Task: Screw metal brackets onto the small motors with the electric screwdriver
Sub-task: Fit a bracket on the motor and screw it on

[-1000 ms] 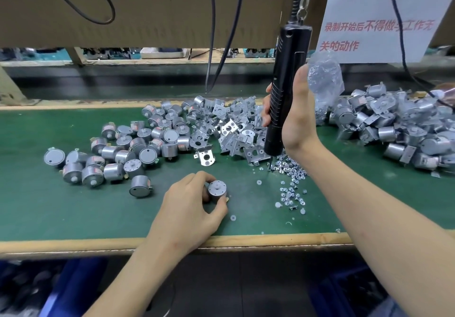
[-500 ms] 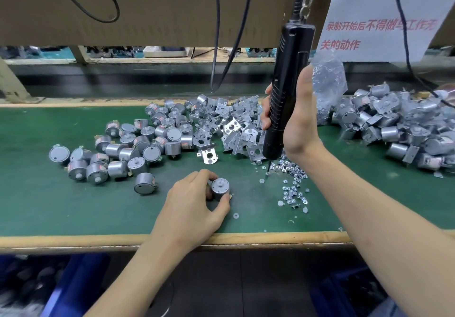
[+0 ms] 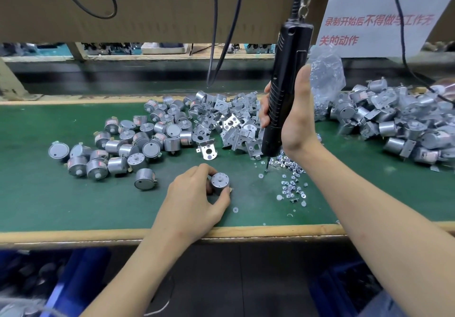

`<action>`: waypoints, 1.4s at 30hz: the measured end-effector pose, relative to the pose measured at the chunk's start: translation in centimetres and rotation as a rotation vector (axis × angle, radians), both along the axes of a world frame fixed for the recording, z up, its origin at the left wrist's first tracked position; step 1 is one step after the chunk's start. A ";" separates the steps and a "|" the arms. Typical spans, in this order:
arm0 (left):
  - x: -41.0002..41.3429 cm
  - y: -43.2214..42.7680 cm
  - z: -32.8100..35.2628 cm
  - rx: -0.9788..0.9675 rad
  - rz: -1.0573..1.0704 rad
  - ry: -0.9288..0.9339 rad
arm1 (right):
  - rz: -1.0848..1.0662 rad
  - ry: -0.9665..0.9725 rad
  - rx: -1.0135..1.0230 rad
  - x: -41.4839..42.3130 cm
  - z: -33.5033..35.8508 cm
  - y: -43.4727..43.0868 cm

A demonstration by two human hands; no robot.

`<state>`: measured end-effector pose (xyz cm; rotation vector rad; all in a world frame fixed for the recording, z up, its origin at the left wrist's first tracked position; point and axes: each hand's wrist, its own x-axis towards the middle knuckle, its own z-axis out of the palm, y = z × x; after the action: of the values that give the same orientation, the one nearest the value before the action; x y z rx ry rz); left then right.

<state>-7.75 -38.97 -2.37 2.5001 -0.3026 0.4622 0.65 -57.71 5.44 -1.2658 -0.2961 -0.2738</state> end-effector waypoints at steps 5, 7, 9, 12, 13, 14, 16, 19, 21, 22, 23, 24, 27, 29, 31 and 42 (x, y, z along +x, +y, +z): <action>0.1 0.0 0.0 0.015 -0.001 -0.007 | -0.049 0.012 -0.017 0.0 0.0 0.1; 0.2 0.0 0.0 0.022 -0.001 -0.010 | -0.054 0.013 -0.010 -0.1 0.0 0.1; 0.2 0.0 0.0 0.023 0.001 -0.016 | -0.046 0.008 0.000 -0.2 0.1 0.1; 0.2 0.0 -0.1 0.017 0.005 -0.006 | -0.021 -0.018 -0.005 -0.3 0.1 0.1; 0.3 0.0 -0.1 0.018 0.005 -0.001 | -0.017 -0.024 -0.003 -0.3 0.1 0.1; 0.3 0.0 0.0 0.018 0.006 0.003 | -0.013 -0.027 0.003 -0.2 0.1 0.1; 0.3 0.0 -0.1 0.017 0.008 0.009 | -0.009 -0.029 0.012 0.0 0.1 0.2; 0.4 0.0 -0.1 0.017 0.007 0.020 | -0.016 -0.026 0.004 0.2 0.0 0.3; 0.4 0.0 -0.1 0.017 0.003 0.028 | -0.036 -0.002 0.000 0.5 0.1 0.6; 0.4 -0.1 -0.1 0.014 0.001 0.031 | -0.049 0.018 -0.007 0.6 0.1 0.8; 0.4 -0.1 -0.1 0.011 0.000 0.035 | -0.058 0.034 -0.021 0.8 0.2 1.0; 0.4 0.0 -0.1 0.010 -0.002 0.037 | -0.061 0.040 -0.038 0.9 0.2 1.2; 0.4 0.0 -0.1 0.007 -0.001 0.041 | -0.059 0.017 -0.078 1.1 0.0 1.3; 0.3 0.0 0.0 0.006 -0.001 0.040 | -0.078 0.018 -0.060 1.0 0.0 1.2; 0.3 0.0 0.0 -0.001 0.003 0.038 | -0.092 0.023 -0.023 0.9 0.0 0.9; 0.2 0.2 0.6 -0.112 0.042 0.094 | -0.078 0.012 -0.019 0.3 2.0 1.5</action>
<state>-7.52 -38.80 -1.78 2.4137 -0.1821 0.3664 0.99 -56.21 7.42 -1.2987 -0.2399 -0.3304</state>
